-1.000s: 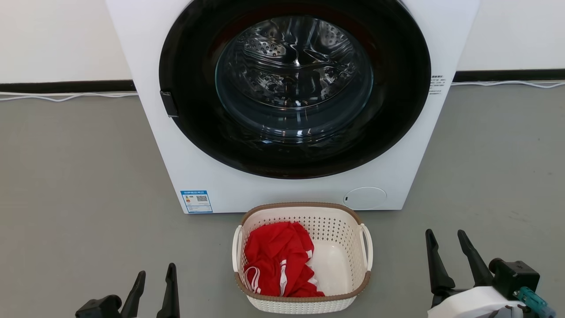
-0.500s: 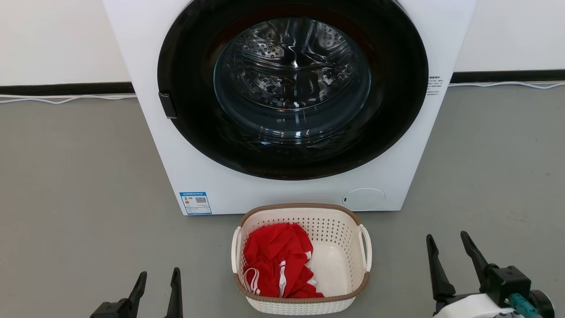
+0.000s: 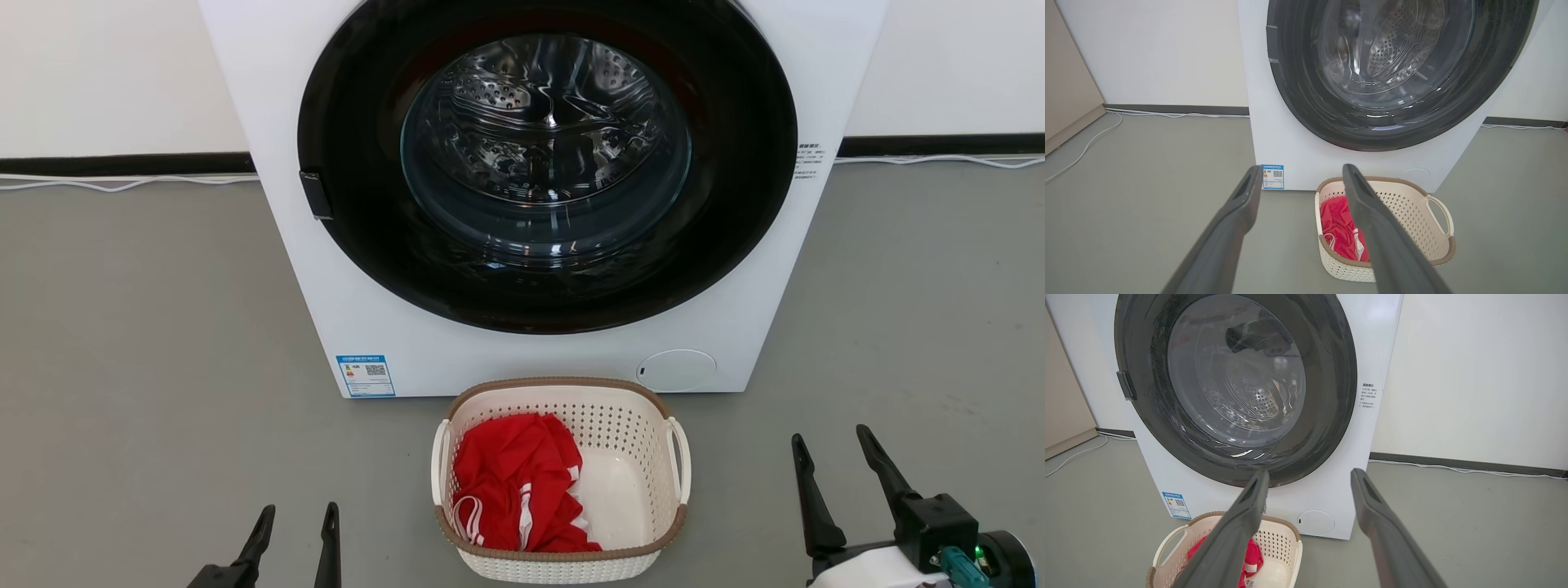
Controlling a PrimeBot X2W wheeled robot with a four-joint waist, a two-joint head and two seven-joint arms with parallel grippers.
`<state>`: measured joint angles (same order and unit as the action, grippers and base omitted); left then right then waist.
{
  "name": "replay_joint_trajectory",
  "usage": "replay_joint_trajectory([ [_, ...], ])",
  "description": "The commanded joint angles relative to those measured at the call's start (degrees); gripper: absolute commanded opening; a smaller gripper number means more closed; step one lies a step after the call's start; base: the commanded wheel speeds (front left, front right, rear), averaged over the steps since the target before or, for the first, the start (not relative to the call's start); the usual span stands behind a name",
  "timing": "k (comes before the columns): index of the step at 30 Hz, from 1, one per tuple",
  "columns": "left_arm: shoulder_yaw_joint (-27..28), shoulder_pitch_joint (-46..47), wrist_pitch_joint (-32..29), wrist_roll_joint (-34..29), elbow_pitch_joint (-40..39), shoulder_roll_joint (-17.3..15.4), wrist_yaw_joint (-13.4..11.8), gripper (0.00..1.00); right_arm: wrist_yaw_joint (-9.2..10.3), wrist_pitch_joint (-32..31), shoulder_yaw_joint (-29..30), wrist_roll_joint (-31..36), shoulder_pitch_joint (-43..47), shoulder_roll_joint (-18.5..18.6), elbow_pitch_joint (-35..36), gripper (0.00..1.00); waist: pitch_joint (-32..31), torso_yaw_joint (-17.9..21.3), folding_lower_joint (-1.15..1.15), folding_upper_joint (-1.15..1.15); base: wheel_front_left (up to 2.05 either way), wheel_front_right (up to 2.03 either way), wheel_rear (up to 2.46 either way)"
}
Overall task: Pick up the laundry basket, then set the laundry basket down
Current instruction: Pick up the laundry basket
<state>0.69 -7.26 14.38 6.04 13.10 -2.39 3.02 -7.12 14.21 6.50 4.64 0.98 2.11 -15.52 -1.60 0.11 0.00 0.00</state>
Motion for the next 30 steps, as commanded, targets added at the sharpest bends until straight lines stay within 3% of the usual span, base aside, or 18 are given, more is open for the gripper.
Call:
replay_joint_trajectory([
  [1, 1.70, 1.01, 0.62, -0.24, -1.68, -0.49, -0.75, 1.00, -0.36, 0.79, -1.18, 0.39, -1.40, 0.76, 1.31, 1.00, 0.04, 0.02, 0.00, 0.00, 0.00, 0.00, 0.00],
  [20, 0.64, 3.35, 0.62, 1.12, -0.81, -0.49, -0.88, 1.00, -0.36, 0.79, -0.60, -0.04, -3.11, 0.76, 0.03, 1.00, 1.75, -0.69, 0.00, 0.00, 0.00, 0.00, 0.00],
  [30, -1.80, 10.31, 0.62, 2.83, 5.79, -0.49, -0.80, 1.00, -0.36, 0.79, 0.46, -0.80, -9.04, 0.76, -5.93, 1.00, 6.64, -1.35, 0.00, 0.00, 0.00, 0.00, 0.00],
])
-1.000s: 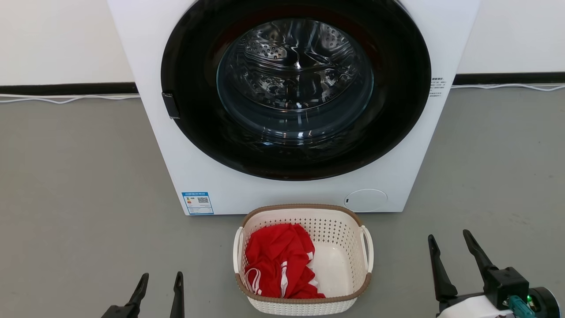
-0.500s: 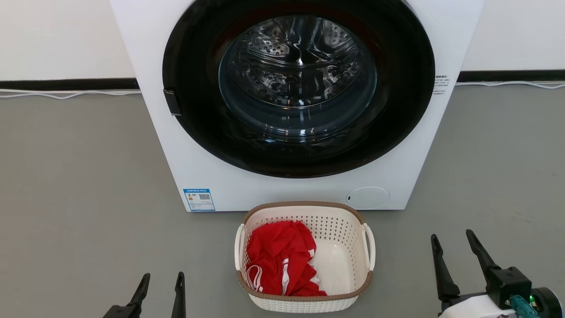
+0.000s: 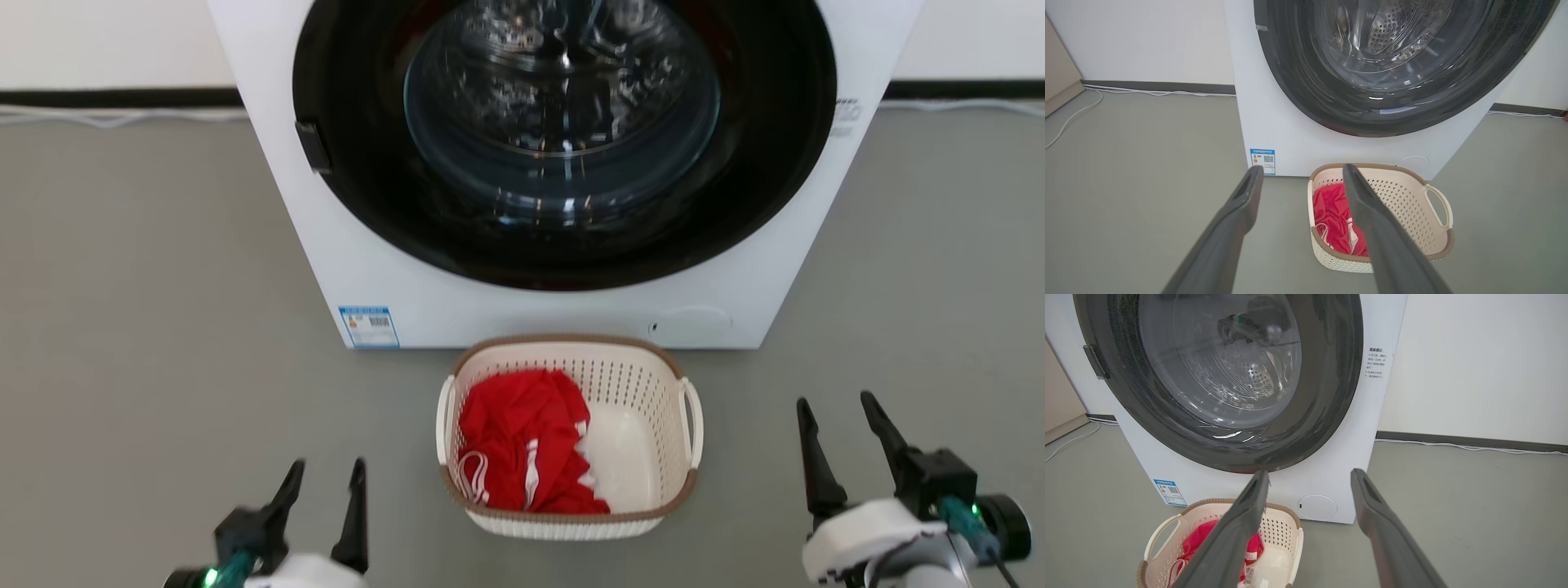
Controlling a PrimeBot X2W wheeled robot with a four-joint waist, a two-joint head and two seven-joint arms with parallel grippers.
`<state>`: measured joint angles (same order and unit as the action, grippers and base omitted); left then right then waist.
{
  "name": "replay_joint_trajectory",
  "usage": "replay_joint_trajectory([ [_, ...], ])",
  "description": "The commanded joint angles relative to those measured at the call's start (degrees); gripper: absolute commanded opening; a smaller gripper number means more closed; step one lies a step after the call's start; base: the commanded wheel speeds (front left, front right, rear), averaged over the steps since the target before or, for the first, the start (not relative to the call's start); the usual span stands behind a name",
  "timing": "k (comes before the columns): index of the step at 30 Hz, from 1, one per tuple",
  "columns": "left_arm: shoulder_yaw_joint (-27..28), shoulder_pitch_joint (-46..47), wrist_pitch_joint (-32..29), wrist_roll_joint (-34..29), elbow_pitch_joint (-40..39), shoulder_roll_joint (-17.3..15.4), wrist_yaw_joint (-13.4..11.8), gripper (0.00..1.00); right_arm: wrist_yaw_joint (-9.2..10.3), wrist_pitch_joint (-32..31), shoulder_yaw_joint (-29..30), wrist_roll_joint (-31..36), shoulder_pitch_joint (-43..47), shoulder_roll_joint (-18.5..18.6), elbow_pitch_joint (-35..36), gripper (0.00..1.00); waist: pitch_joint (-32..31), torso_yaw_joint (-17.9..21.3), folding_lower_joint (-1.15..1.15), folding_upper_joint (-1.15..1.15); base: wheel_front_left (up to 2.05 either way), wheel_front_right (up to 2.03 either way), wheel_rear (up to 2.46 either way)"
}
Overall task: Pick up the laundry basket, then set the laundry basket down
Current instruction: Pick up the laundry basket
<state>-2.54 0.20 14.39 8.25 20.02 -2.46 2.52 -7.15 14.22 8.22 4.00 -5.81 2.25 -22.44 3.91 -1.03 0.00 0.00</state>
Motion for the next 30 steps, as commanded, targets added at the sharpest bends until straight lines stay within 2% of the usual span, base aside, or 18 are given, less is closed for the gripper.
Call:
replay_joint_trajectory([
  [1, 0.98, 4.01, 0.61, 0.66, -0.30, -0.42, -0.30, 1.00, -0.34, 0.78, -1.25, -0.28, -3.13, 0.63, 0.08, 1.00, 1.92, -0.32, 0.00, 0.00, 0.00, 0.00, 0.00],
  [9, -2.92, 13.84, 0.61, 1.67, 8.60, -0.42, -0.05, 1.00, -0.34, 0.78, -0.42, -0.50, -11.51, 0.63, -9.81, 1.00, 8.77, -0.82, 0.00, 0.00, 0.00, 0.00, 0.00],
  [17, -5.27, 23.12, 0.61, 4.02, 18.97, -0.42, -0.59, 1.00, -0.34, 0.76, 1.30, 2.74, -21.74, 0.63, -22.76, 1.00, 14.06, -0.35, 0.00, 0.00, 0.00, 0.00, 0.00],
  [30, -10.23, 36.71, 0.61, 8.34, 31.75, -0.42, -0.24, 1.00, -0.34, 0.74, 2.48, 5.28, -33.78, 0.63, -35.20, 1.00, 23.53, 0.45, 0.00, 0.00, 0.00, 0.00, 0.00],
])
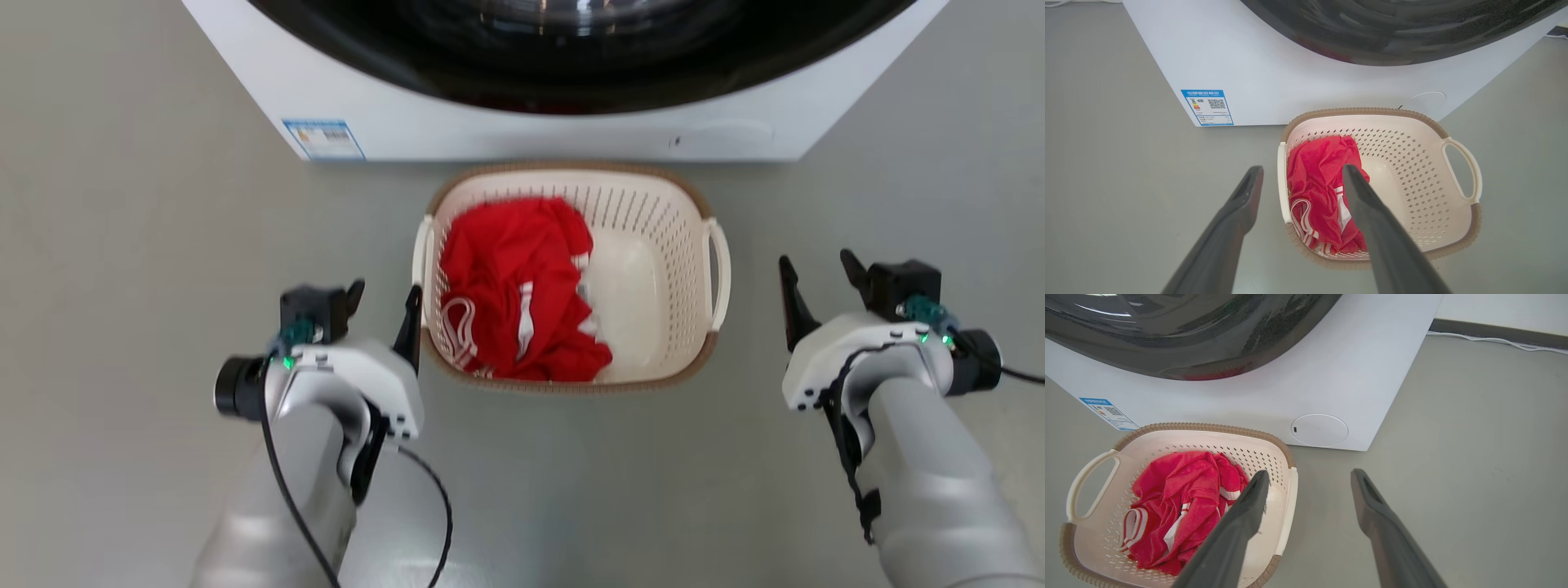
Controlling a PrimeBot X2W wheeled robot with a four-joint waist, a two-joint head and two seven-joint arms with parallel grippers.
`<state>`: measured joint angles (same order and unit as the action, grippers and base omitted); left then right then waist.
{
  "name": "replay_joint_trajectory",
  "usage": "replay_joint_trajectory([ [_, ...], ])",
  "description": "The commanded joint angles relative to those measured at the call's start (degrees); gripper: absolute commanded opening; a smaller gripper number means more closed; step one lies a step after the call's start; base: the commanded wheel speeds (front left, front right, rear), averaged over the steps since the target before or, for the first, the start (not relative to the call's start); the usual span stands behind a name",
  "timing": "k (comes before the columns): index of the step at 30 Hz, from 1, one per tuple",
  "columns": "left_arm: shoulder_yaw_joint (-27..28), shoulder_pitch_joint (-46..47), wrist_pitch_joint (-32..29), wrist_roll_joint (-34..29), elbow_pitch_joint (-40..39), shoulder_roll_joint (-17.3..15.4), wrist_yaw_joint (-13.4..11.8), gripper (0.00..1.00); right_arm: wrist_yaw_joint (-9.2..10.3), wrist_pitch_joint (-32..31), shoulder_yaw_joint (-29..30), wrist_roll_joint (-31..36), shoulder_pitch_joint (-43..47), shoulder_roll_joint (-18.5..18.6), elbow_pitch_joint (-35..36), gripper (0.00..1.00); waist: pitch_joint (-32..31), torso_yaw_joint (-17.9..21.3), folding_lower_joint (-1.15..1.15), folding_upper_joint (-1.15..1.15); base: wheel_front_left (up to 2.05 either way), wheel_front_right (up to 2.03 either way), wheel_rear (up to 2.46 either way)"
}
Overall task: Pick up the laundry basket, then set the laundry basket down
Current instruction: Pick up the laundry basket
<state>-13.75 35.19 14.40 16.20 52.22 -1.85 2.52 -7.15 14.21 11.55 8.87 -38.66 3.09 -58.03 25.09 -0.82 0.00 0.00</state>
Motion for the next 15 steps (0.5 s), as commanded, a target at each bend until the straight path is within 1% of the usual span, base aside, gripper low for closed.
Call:
replay_joint_trajectory([
  [1, 0.43, 2.91, 0.60, 0.98, 0.45, -1.03, -0.27, 1.00, -0.34, 0.75, -0.57, 0.58, -1.67, -0.22, -0.19, 1.00, 3.28, 0.14, 0.00, 0.00, 0.00, 0.00, 0.00],
  [7, -2.68, 9.68, 0.53, 2.91, 5.70, -1.03, -0.78, 1.00, -0.34, 0.77, -0.10, 0.32, -5.90, -0.22, -2.67, 1.00, 8.57, 0.05, 0.00, 0.00, 0.00, 0.00, 0.00],
  [15, -5.15, 15.97, 0.58, 4.10, 9.68, -1.03, -1.59, 1.00, -0.34, 0.78, -0.18, -0.32, -9.25, -0.22, -2.78, 1.00, 13.71, -0.03, 0.00, 0.00, 0.00, 0.00, 0.00],
])
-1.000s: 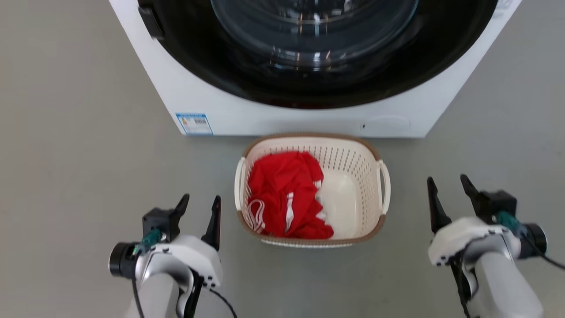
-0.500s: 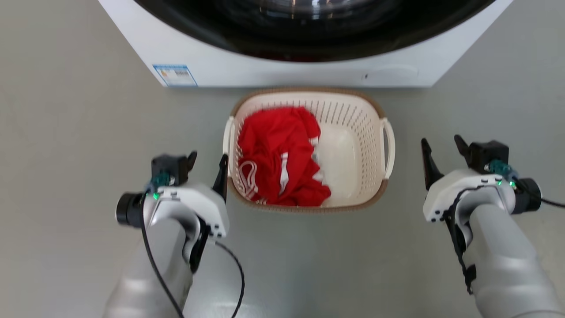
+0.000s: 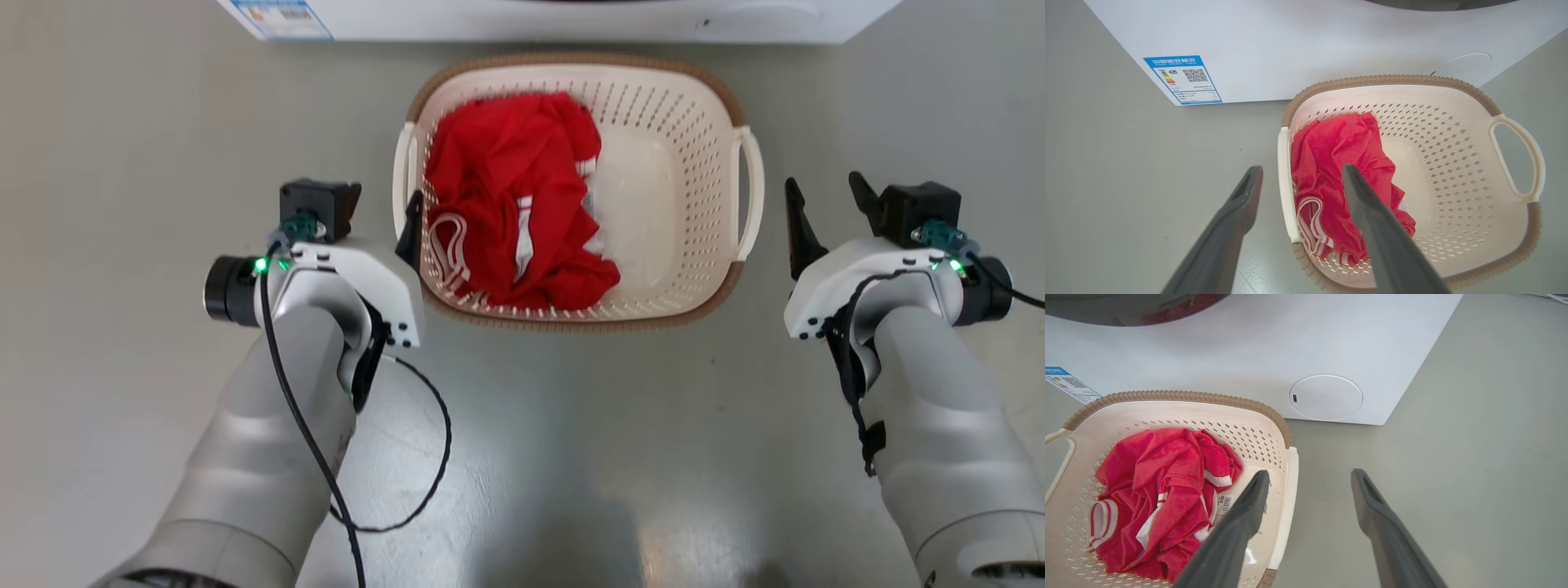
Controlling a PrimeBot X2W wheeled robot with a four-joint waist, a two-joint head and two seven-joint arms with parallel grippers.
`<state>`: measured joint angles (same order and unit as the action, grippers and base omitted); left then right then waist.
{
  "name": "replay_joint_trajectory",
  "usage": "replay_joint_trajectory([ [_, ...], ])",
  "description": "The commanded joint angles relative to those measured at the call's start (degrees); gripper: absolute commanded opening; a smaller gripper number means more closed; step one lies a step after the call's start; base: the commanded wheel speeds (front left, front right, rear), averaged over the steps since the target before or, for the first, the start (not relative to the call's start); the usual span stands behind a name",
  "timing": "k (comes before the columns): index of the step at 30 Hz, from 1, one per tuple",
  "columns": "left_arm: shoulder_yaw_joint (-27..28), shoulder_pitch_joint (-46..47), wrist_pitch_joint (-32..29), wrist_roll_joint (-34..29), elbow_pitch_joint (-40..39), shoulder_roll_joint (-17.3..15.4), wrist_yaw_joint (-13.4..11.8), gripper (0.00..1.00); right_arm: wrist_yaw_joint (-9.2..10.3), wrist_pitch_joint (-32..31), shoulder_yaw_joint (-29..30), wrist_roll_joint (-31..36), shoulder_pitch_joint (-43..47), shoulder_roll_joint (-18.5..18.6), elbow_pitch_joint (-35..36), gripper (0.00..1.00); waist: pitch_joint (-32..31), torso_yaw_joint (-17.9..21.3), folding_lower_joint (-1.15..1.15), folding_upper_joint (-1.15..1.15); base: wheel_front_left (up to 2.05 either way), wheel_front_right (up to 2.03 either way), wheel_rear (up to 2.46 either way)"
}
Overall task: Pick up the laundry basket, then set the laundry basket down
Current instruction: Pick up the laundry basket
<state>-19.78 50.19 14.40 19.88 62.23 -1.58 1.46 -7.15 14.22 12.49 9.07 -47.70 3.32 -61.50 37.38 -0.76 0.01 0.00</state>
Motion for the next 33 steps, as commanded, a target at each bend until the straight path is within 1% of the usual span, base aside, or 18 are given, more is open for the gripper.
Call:
replay_joint_trajectory([
  [1, 0.75, 1.62, 0.58, 0.67, -0.02, -1.30, -0.63, 1.00, -0.34, 0.77, -1.10, -0.55, -0.52, -0.45, 0.71, 1.00, 2.04, -0.13, 0.00, 0.00, 0.00, 0.00, 0.00],
  [10, -1.14, 5.41, 0.59, 1.73, 2.07, -1.30, -0.33, 1.00, -0.34, 0.77, -1.03, 0.19, -2.51, -0.45, 1.62, 1.00, 6.58, -0.21, 0.00, 0.00, 0.00, 0.00, 0.00],
  [14, -1.98, 6.61, 0.59, 2.14, 1.97, -1.30, -0.64, 1.00, -0.34, 0.77, -0.72, 0.47, -3.22, -0.45, 2.09, 1.00, 8.26, -0.41, 0.00, 0.00, 0.00, 0.00, 0.00],
  [25, -5.12, 8.39, 0.60, 3.39, 2.69, -1.30, -1.49, 1.00, -0.34, 0.77, -0.75, 0.30, -3.85, -0.45, 1.57, 1.00, 10.39, -0.95, -0.01, 0.00, 0.00, 0.00, 0.00],
  [33, -6.90, 11.05, 0.60, 4.08, 4.59, -1.30, -1.93, 1.00, -0.34, 0.77, -1.67, -0.94, -5.53, -0.45, 0.44, 1.00, 13.08, -0.45, -0.01, 0.00, 0.00, 0.00, 0.00],
])
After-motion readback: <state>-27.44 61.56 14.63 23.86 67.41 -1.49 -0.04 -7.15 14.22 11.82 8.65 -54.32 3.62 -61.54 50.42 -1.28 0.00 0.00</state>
